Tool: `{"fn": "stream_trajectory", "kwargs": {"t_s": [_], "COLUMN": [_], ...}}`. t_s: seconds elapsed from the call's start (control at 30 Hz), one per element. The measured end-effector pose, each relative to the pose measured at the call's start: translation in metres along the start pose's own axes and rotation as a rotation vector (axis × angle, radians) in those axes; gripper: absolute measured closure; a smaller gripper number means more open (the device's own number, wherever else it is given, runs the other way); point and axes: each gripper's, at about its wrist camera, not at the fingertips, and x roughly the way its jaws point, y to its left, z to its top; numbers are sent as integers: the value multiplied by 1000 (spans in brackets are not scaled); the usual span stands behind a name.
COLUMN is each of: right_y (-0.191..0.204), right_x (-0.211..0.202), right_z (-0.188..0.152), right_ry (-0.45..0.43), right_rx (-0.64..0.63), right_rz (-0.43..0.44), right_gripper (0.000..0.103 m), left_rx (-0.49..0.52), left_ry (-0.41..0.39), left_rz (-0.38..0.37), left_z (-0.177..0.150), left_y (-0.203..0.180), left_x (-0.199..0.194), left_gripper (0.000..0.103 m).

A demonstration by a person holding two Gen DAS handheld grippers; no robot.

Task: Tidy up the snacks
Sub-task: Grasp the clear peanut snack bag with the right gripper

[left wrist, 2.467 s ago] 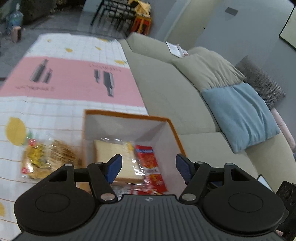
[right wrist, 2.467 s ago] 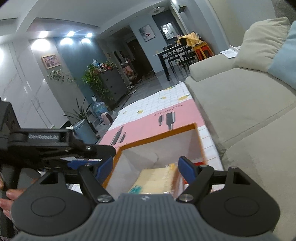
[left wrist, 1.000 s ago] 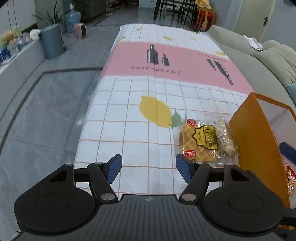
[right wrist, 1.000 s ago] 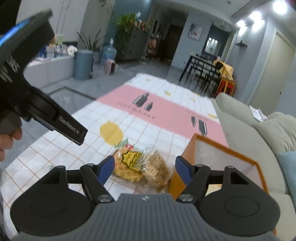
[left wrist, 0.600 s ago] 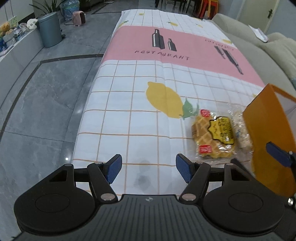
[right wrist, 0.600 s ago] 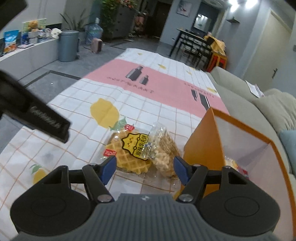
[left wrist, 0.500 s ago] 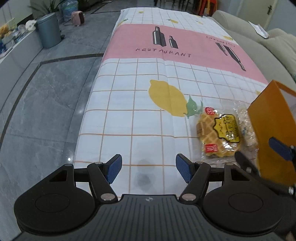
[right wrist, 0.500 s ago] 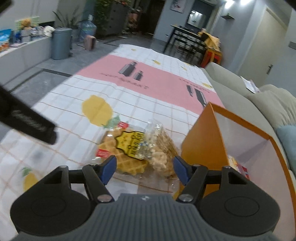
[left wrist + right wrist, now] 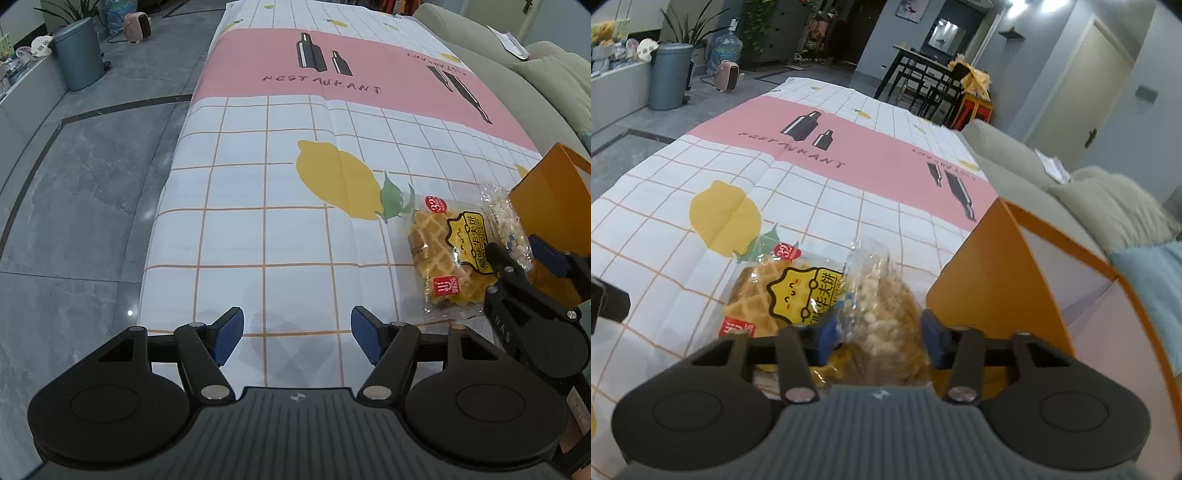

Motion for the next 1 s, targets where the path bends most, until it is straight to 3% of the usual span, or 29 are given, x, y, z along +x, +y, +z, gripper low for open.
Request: {"fn": "stream_trajectory", "kwargs": {"t_s": [0.3, 0.7, 1.0], "right_y": [-11, -47, -84], "right_x": [-10, -53, -69], "right_z": [4, 15, 2], "right_ry": [-13, -50, -1], "right_rx": [44, 197, 401], "right_rz": [11, 142, 321], "right_gripper": [82, 83, 83], "left_rx": [40, 47, 46], "left_ry": [-24, -15, -43], "left_rz": [26, 40, 13], "left_z": [-2, -11, -16], "left_y": [-2, -15, -32], "left_x": [-8, -15, -25], "left_gripper": [25, 25, 26]}}
